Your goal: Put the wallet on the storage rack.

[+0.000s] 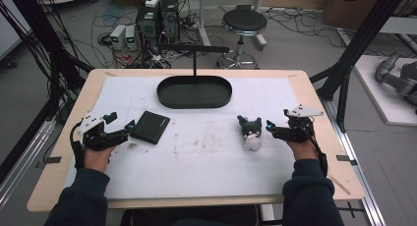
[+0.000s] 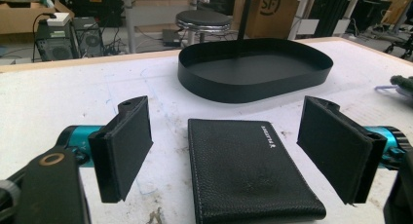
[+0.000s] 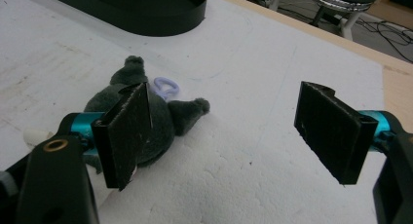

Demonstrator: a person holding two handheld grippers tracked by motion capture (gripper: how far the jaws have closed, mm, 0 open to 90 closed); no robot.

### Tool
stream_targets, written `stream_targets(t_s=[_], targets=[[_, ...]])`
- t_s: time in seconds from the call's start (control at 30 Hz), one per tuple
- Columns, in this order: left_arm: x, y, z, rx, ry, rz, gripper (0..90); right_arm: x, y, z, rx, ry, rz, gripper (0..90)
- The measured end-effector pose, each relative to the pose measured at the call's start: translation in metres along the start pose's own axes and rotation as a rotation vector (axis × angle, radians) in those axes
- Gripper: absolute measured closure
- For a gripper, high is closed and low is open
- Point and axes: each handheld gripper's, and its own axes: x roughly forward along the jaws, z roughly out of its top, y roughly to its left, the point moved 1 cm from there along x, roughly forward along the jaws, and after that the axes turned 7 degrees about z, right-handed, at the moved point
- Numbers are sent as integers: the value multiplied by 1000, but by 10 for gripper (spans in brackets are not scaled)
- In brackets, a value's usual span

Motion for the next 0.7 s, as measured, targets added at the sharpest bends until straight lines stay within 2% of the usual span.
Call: stream_targets(t_s=[0.27,0.37,0.43,0.5,0.57,0.6,0.7], targets=[[3,0,-1,-5,10,14,197,3,-5,-1,17,3,9,217],[4,-2,0,-11,11,5,197,4,-6,-1,3,-1,12,217],[6,-2,1,-25,12,-5,196,5,-5,-1,0,4,15,217],[9,-2,4,-66,0,-15,190,4,-3,-1,-2,12,23,217],[11,-2,6,-85,-1,-2,190,2,-2,-1,6,12,24,217],[12,-2,6,-83,6,5,190,2,-2,-1,6,12,24,217],[14,-3,3,-65,44,-16,202,-3,-1,-2,1,-1,29,217]])
